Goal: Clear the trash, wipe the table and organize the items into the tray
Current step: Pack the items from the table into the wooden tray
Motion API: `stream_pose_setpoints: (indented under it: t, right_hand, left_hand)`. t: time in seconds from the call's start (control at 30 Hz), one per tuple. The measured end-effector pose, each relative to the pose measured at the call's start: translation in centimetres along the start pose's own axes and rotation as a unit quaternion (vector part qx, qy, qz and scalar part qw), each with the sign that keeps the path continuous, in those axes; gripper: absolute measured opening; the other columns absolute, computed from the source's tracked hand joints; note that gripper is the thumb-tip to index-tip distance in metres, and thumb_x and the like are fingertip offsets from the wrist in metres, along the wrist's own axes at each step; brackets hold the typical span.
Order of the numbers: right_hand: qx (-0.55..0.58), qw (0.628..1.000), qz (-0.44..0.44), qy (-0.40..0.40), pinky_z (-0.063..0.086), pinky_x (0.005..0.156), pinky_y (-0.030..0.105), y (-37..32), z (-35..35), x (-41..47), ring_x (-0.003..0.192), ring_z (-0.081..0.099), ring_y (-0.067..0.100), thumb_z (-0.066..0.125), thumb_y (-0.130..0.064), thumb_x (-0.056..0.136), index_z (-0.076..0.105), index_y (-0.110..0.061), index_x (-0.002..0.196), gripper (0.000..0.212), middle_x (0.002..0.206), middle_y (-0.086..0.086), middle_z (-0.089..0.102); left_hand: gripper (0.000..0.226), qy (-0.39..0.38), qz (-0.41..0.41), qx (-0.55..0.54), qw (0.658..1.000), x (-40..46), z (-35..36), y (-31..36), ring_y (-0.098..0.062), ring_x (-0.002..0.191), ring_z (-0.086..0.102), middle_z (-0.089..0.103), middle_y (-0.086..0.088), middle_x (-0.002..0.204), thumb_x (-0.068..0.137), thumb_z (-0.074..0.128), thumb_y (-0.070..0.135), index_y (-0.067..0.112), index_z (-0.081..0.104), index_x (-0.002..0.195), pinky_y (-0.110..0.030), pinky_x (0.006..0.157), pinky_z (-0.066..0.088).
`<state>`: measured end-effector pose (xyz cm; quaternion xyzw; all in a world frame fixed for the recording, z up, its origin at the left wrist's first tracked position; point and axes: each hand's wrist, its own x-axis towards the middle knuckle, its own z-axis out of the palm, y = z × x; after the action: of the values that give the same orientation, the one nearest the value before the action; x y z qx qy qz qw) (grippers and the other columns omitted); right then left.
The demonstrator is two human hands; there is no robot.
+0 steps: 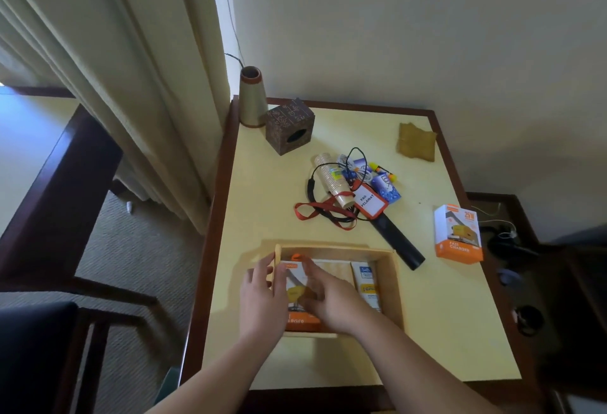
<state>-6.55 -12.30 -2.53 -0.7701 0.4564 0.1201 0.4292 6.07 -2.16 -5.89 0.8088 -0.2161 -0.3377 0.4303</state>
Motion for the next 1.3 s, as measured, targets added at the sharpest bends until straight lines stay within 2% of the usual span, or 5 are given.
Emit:
stream_pose_setpoints:
  t: [0.33,0.63,0.97,1.1,1.3]
  right_hand:
    - [0.057,0.892,0.048,0.445,0.050,0.083,0.036,9.1,-14.1,0.2,0.098,0.063,0.021,0.068,-0.022,0.093,0.067,-0.021,0.114,0.021,0.110,0.004,0.063]
    - [0.011,0.912,0.307,0.272,0.042,0.101,0.053,21.3,-19.2,4.5,0.123,0.044,0.047,0.079,-0.047,0.082,0.023,-0.037,0.158,0.095,0.138,0.028,0.040]
    - [0.245,0.819,0.072,0.514,0.055,0.100,0.041,15.2,-18.3,-0.2,0.127,0.056,0.022,0.088,-0.040,0.079,0.029,-0.037,0.155,0.097,0.153,0.009,0.041]
    - [0.228,0.895,-0.068,0.377,0.047,0.087,0.015,8.5,-13.7,-5.1,0.111,0.051,-0.013,0.089,-0.036,0.077,0.028,-0.045,0.158,0.102,0.137,-0.012,0.039]
    - [0.039,0.975,-0.042,0.214,0.059,0.088,0.027,5.6,-4.5,-7.2,0.113,0.050,0.009,0.075,-0.071,0.077,0.003,-0.072,0.147,0.101,0.118,-0.010,0.027]
  left_hand:
    - [0.047,0.013,-0.024,0.013,1.000,-0.2,0.3,0.5,-0.011,0.111,0.064,0.053,0.012,0.131,0.099,0.047,0.065,0.051,0.046,0.144,-0.040,0.079,0.064]
    - [0.053,0.050,0.002,0.116,0.992,-0.7,0.7,0.9,-0.005,0.106,0.062,0.054,0.013,0.126,0.102,0.038,0.067,0.042,0.046,0.148,-0.036,0.077,0.062]
    - [0.063,0.073,0.070,0.277,0.956,-0.4,0.2,3.9,-0.022,0.133,0.045,0.047,0.001,0.147,0.103,0.044,0.062,0.032,0.037,0.158,-0.044,0.105,0.049]
    - [0.053,0.019,0.168,0.307,0.937,1.2,1.0,4.9,-0.018,0.139,0.040,0.045,0.007,0.153,0.106,0.045,0.055,0.034,0.042,0.155,-0.043,0.112,0.045]
    - [0.040,-0.012,0.205,0.344,0.916,2.3,2.1,4.2,-0.013,0.141,0.034,0.055,0.011,0.147,0.111,0.038,0.043,0.033,0.058,0.144,-0.041,0.116,0.032]
